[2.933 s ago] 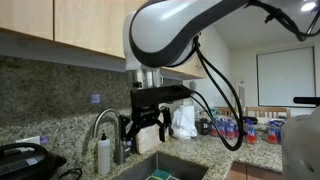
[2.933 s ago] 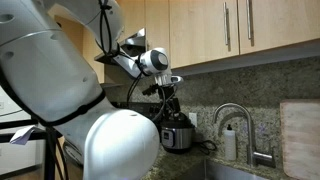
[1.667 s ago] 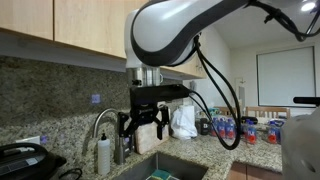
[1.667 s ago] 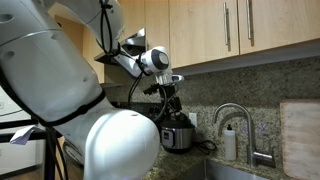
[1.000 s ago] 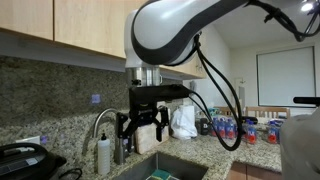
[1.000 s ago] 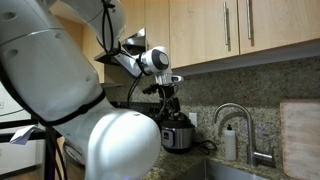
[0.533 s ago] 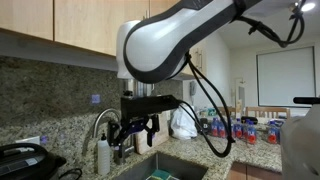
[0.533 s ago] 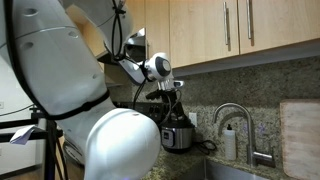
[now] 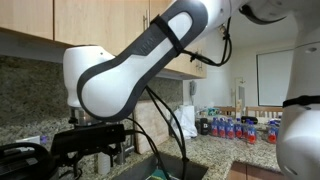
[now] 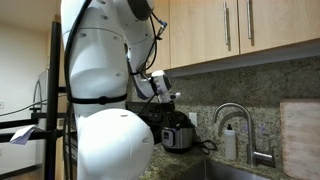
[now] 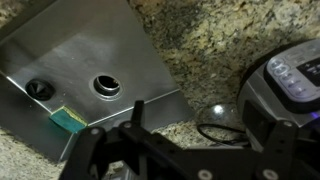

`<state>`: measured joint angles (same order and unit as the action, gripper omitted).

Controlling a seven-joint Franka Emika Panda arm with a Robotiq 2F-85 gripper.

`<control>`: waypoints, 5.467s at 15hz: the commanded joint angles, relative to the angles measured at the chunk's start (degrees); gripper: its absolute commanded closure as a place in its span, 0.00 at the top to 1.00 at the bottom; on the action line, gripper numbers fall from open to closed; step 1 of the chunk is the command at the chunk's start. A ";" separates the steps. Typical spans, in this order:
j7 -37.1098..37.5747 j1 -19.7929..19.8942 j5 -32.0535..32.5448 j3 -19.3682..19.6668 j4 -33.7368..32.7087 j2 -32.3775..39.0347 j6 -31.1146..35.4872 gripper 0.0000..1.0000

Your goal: Turn the tap nozzle to the right

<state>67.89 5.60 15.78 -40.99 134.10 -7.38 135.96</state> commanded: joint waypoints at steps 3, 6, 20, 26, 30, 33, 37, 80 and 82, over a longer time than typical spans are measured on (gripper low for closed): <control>23.39 -4.80 8.17 3.49 -9.52 10.87 -6.52 1.00; 34.94 -12.49 11.23 10.27 -13.39 14.54 -10.10 1.00; 39.27 -20.99 1.37 27.05 -5.99 11.00 -6.39 1.00; 39.81 -19.69 2.76 27.11 -2.53 7.72 -3.98 1.00; 45.45 -18.14 7.24 29.41 -5.87 9.24 -5.03 1.00; 47.35 -17.79 12.36 30.74 -10.72 11.82 -7.33 1.00; 45.50 -19.06 15.24 31.38 -18.11 17.00 -11.68 1.00; 56.93 -31.06 41.64 35.42 -55.68 42.29 -38.93 1.00; 55.87 -30.94 40.71 35.18 -57.22 43.31 -39.74 1.00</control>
<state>126.10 -25.03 55.46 -6.49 80.83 33.76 98.30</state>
